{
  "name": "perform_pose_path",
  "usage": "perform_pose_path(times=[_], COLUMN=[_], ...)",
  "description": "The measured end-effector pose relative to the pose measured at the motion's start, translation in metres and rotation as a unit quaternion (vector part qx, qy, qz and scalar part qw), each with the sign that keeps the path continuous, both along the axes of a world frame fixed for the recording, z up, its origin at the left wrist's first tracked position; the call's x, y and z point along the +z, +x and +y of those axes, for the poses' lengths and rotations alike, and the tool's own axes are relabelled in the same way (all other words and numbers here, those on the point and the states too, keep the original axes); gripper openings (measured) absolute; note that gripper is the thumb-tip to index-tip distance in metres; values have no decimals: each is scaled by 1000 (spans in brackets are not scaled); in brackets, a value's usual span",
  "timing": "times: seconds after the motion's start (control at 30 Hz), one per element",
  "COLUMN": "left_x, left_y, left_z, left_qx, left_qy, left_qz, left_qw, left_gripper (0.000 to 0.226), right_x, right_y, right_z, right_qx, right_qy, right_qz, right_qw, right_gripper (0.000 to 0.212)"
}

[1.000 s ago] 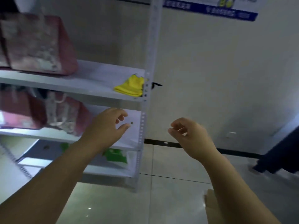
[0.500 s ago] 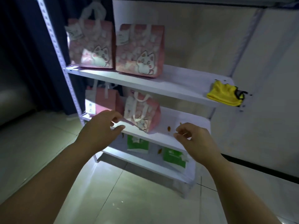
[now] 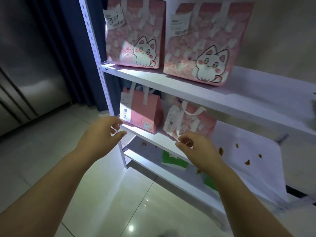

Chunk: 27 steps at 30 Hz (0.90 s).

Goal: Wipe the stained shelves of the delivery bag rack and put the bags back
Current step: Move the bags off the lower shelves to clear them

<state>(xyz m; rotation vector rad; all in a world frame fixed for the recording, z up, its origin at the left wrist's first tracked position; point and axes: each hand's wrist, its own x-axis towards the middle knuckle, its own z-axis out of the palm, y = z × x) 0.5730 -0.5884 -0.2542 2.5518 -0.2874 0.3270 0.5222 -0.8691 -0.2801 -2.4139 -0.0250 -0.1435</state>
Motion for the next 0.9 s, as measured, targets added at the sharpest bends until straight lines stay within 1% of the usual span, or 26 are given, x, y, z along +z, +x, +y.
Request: perform_pose_path(times=[0.23,0.4,0.53,0.7,0.9], left_x=[-26,-52,-77,-109,-162], left_y=[78,128,173,234,293], left_z=[12,36,64,90,92], left_qx=[14,-1,-31,-83,-125], left_qy=[-3,11,27,42,0], left_qz=[72,126,162,188,207], left_qw=[997,992,986,978,970], left_gripper=[27,30,33,41,55], right_x=[-16,-34,-53,-85,-135], right_y=[89,138,169,198,234], right_z=[33,63,90,120,141], right_qx=[16,-7,-58,-166,-261], right_qy=[-23,-39,-42,-11,21], right_qz=[36,60,80,96,118], right_qw=[999,997,994,981,958], right_gripper=[14,13,12,11,24])
